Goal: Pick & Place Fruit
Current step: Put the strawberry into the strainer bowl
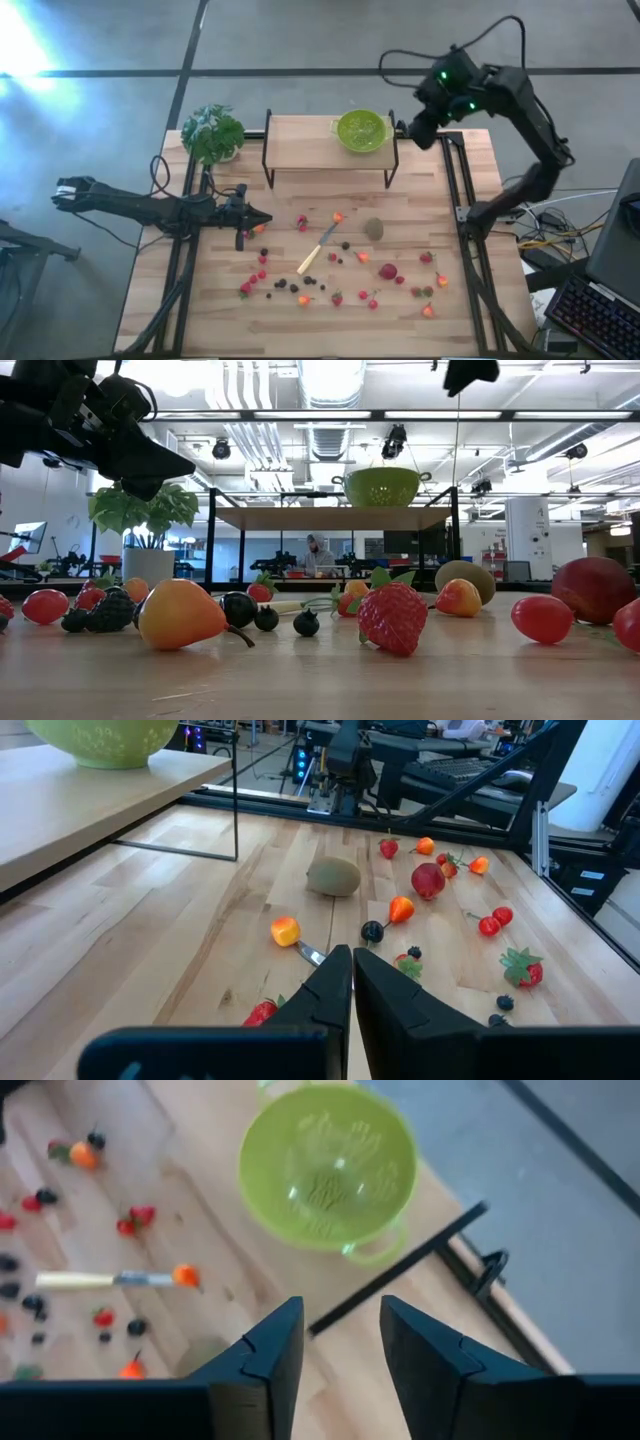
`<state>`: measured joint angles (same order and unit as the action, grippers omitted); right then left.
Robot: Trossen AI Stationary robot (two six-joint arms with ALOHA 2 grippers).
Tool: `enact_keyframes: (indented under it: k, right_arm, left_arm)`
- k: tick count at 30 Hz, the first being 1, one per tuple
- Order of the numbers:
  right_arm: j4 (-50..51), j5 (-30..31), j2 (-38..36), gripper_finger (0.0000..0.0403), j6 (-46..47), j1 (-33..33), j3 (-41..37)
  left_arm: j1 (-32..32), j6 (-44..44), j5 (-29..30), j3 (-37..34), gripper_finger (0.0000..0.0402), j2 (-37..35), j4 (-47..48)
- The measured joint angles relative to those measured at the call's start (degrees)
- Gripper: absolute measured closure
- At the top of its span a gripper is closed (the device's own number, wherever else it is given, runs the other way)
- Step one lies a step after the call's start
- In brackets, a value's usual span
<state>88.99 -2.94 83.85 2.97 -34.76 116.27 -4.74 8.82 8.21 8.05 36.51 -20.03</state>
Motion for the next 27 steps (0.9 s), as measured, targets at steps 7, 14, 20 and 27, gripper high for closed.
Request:
enact_keyframes:
  k: [7,14,20,27]
  right_arm:
    - [-1.23,0.13,-8.88,0.0291,3.62,5.55,-14.16]
    - [-1.41,0.10,-17.08,0.0302,10.70,12.55,-28.35]
    - [-2.04,-0.01,-22.56,0.0311,17.73,19.40,-38.69]
    - [-5.90,-0.02,-25.72,0.0312,23.96,25.89,-48.28]
  left_arm:
    - [-0.01,0.00,0.01,0.01,0.0381,0.01,0.00]
    - [0.01,0.00,0.00,0.00,0.0381,0.02,0.02]
    - [-0.01,-0.02,0.00,0.00,0.0381,0.00,0.00]
    - [0.00,0.00,0.00,0.01,0.0381,0.01,0.02]
